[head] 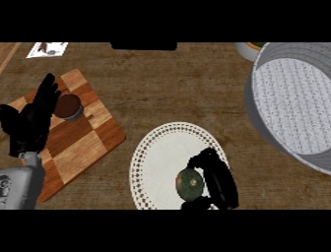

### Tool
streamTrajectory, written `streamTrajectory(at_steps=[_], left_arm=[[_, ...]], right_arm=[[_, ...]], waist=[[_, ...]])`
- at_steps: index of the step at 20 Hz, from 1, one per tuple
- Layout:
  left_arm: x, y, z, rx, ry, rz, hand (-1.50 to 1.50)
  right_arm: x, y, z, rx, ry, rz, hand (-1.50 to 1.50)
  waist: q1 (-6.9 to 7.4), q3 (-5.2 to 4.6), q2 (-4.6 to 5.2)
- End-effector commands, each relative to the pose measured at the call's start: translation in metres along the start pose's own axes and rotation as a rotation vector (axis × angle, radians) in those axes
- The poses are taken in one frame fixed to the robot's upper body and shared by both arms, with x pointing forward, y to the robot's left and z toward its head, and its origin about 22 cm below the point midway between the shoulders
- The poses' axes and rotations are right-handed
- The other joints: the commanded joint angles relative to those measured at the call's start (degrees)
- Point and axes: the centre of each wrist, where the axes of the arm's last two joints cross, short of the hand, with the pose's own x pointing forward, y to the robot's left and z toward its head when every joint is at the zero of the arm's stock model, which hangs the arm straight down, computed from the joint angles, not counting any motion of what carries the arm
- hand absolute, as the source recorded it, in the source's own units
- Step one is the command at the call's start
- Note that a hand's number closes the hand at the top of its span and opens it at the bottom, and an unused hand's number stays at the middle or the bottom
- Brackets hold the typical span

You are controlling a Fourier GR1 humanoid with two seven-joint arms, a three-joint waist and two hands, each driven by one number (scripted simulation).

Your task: Pick the squash from the placemat and place it in the basket

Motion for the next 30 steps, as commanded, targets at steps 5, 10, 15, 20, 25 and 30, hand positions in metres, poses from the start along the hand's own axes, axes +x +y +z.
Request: streamTrajectory(at_steps=[5,10,15,20,25,30], left_arm=[[0.001,0.018,0.004,0.005,0.017,-0.006,0.0],[-0.004,0.002,0.006,0.025,0.01,-0.016,0.0],[-0.007,0.016,0.009,0.021,0.004,-0.001,0.0],[0.005,0.006,-0.003,0.018,0.015,0.005,0.0],[0.0,0.018,0.012,0.011,0.009,-0.011,0.0],[0.007,0.014,-0.002,-0.003,0.008,-0.023,0.0]], right_arm=[[0.037,0.024,0.038,-0.196,-0.163,-0.302,1.5],[0.088,0.003,0.045,-0.302,-0.233,-0.385,1.5],[0.089,-0.051,0.072,-0.403,-0.174,-0.293,1.5],[0.125,-0.102,0.045,-0.464,-0.154,-0.32,1.5],[0.137,-0.14,0.027,-0.601,-0.132,-0.394,1.5],[0.153,-0.186,0.006,-0.645,-0.058,-0.335,1.5]], waist=[[-0.26,1.59,1.32],[-0.68,1.44,1.22],[-0.82,1.4,1.2],[-0.89,1.38,1.3],[-0.4,1.43,1.29],[-0.53,1.41,1.33]])
